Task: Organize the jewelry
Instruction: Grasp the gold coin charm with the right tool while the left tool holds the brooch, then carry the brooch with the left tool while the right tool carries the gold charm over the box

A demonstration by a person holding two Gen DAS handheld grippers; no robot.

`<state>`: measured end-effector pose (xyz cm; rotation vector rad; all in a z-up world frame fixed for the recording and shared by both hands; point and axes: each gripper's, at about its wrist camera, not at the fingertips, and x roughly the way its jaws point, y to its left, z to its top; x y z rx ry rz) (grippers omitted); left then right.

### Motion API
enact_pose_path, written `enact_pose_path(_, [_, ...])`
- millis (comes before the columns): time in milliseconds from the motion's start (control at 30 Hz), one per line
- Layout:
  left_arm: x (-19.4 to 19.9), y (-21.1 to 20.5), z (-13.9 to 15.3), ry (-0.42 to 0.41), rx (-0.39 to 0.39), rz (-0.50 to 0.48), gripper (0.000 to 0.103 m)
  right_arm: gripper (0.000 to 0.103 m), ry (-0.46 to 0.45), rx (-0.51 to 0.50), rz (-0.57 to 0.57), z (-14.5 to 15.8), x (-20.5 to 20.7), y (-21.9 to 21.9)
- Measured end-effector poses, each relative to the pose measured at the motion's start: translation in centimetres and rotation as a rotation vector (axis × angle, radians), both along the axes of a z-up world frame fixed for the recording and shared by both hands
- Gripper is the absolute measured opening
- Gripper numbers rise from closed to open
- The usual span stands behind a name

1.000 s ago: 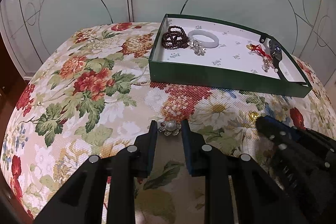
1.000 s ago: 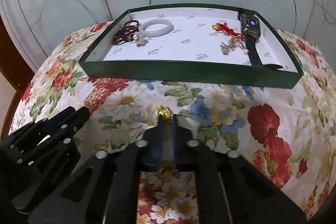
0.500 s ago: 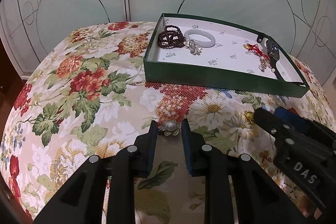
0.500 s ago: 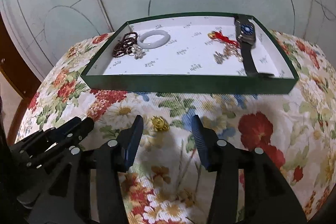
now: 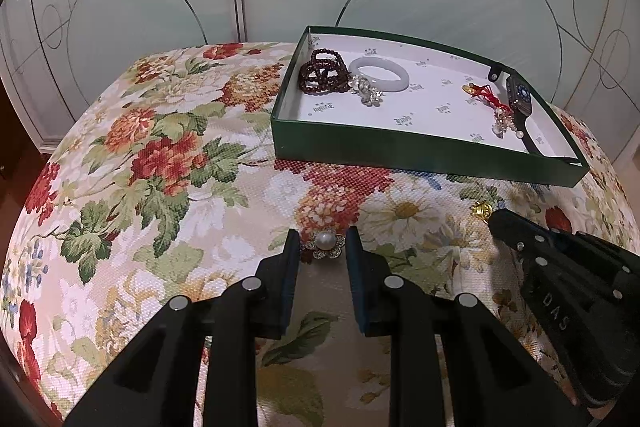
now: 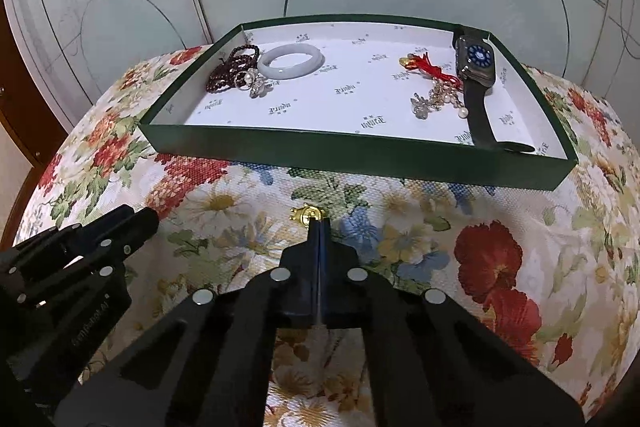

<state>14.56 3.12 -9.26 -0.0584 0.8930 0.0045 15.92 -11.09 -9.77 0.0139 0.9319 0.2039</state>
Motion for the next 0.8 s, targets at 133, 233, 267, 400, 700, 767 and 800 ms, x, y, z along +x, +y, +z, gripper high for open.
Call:
enact_pose_path(133, [0.0,0.0,-0.1,0.002,-0.005,-0.002,0.024,0.003,-0.017,0.004,0.0,0.4,-0.2,-0.1])
enact_pose_path(233, [0.1,0.0,0.0,0.004,-0.012,-0.004,0.024,0.05,-0.037,0.024,-0.023,0.7,-0.1,-0.4])
enact_pose_path(267, [0.1,0.0,0.0,0.003,-0.013,-0.004,0.024,0.054,-0.044,0.029,-0.024,0.8,0.0,-0.4])
enact_pose_path(400, [0.2,0.0,0.0,0.003,-0.014,-0.007,0.024,0.052,-0.037,0.006,0.003,0.5,0.6,0.4])
enact_pose_path(700, [0.3,0.0,0.0,0.004,-0.015,-0.008,0.024,0.02,-0.009,-0.01,0.02,0.0,0.8,0.5])
enact_pose_path(767, [0.3,0.0,0.0,0.005,-0.015,-0.01,0.024,0.02,-0.012,-0.016,0.019,0.0,0.8,0.5])
enact_pose_path(800, [0.3,-0.1,0.0,0.005,-0.014,-0.011,0.024,0.02,-0.013,-0.018,0.019,0.0,0.7,0.5])
